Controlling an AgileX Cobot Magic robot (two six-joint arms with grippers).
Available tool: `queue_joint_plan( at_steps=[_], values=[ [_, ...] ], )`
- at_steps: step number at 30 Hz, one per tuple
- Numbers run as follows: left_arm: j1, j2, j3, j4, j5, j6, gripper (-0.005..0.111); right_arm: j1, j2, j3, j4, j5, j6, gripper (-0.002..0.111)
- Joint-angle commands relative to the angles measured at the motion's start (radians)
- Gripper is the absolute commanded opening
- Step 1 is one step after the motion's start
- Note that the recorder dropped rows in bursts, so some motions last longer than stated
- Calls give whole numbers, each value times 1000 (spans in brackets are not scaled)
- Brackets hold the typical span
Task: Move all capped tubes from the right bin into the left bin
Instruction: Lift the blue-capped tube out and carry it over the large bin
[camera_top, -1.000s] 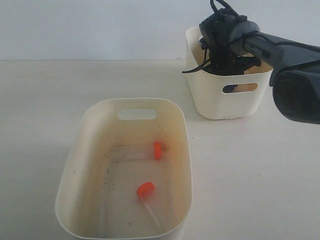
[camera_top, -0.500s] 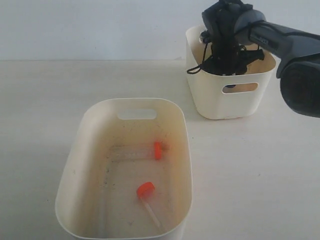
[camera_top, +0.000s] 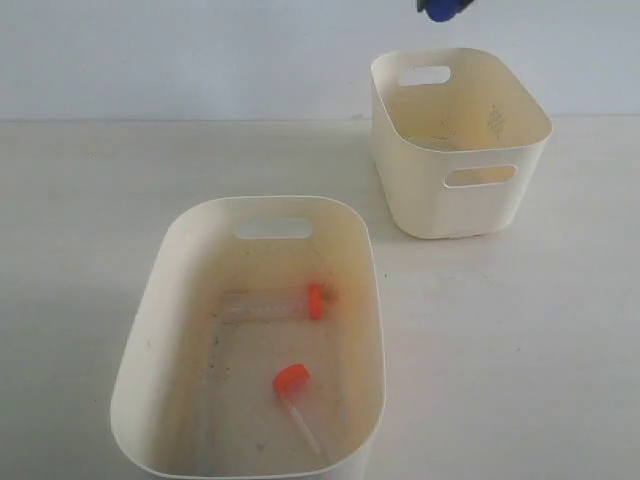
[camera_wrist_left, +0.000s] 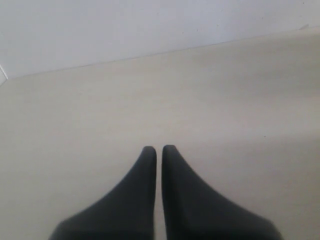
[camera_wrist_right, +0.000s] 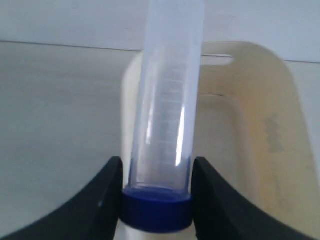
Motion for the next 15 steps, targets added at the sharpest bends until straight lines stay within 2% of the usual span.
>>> queue_joint_plan(
  at_steps=[1, 15],
  values=[
    [-1, 0, -4, 2, -4, -10, 4, 66, -85, 4, 224, -1, -67, 0],
    [-1, 0, -4, 2, -4, -10, 4, 318, -304, 508, 284, -1, -121, 0]
  ],
)
